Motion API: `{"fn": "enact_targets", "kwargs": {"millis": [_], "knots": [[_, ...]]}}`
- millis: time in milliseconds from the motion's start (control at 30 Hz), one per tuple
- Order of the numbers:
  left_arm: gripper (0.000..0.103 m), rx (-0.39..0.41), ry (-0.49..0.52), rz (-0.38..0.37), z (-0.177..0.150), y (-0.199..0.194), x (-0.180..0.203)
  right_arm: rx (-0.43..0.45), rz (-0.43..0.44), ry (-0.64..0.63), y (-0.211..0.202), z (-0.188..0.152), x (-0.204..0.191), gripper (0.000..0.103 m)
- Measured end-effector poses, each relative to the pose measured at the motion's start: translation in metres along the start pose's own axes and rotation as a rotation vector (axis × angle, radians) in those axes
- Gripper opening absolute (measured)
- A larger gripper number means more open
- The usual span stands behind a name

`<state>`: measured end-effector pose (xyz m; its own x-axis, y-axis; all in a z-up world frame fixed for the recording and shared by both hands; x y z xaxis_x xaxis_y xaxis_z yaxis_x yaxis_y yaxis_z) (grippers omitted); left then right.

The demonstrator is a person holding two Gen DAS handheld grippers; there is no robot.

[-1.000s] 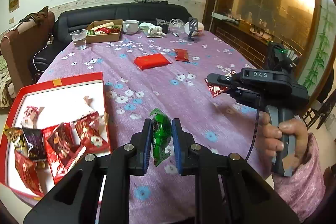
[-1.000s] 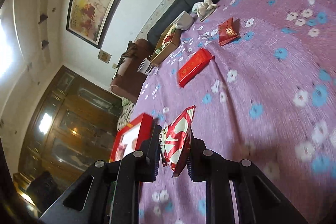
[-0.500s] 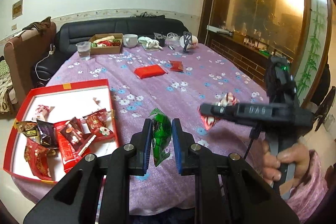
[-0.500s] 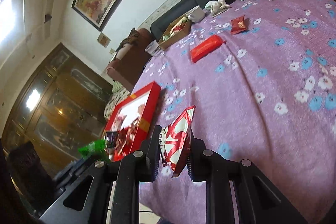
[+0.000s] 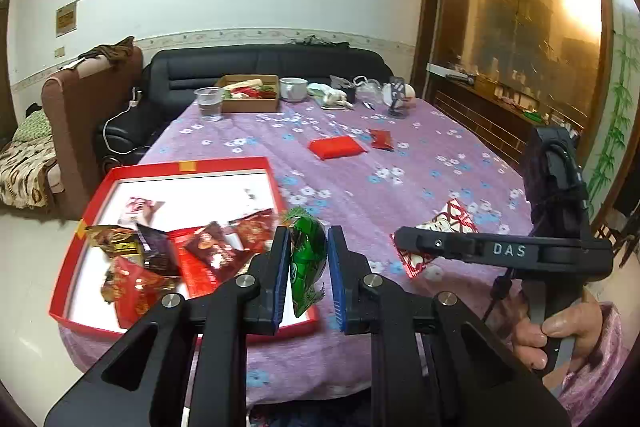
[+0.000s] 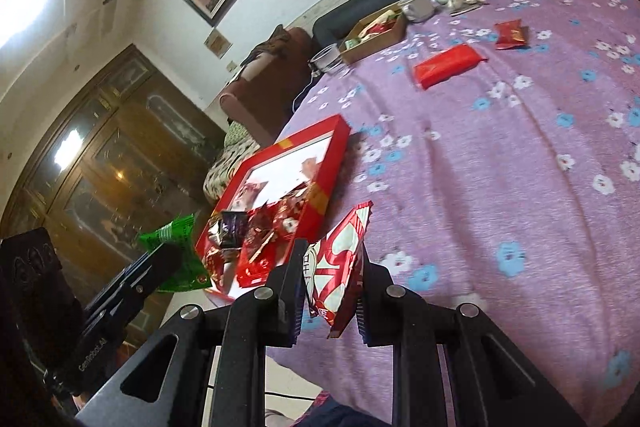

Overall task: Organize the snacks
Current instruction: 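Carry both snacks over the white tray and open both tools to drop them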

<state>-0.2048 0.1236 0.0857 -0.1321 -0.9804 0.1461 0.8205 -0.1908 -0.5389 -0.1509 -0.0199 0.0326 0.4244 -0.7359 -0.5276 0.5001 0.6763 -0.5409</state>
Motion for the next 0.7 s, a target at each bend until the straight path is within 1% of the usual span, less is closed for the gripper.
{"fn": "enact_targets", "kwargs": {"millis": [267,500,600,700], "knots": [[0.016,0.020,-0.035,0.046,0.007,-0.006,-0.034,-0.028,0.013,-0.052,0.017,0.005,-0.032,0.021],[0.016,0.045,-0.088,0.133,0.021,-0.011,-0.086,-0.028,0.058,-0.082,0.038,0.036,-0.067,0.021],[0.016,0.046,-0.118,0.162,0.023,-0.011,-0.110,-0.034,0.081,-0.081,0.053,0.047,-0.082,0.021],[0.016,0.043,-0.150,0.182,0.022,-0.009,-0.131,-0.062,0.100,-0.069,0.077,0.052,-0.096,0.021]]}}
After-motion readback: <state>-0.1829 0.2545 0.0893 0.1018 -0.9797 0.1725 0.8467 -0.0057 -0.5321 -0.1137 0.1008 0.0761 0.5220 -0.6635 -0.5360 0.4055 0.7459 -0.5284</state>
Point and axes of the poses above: each gripper's, at about its wrist camera, not at the fingertips, and y roughly the way its jaws point, x to its right, z to its top, the point moved 5 cm from there along y, roughly the way its jaws point, and after that the axes turned 6 degrees about -y, right-handed, at the moved point
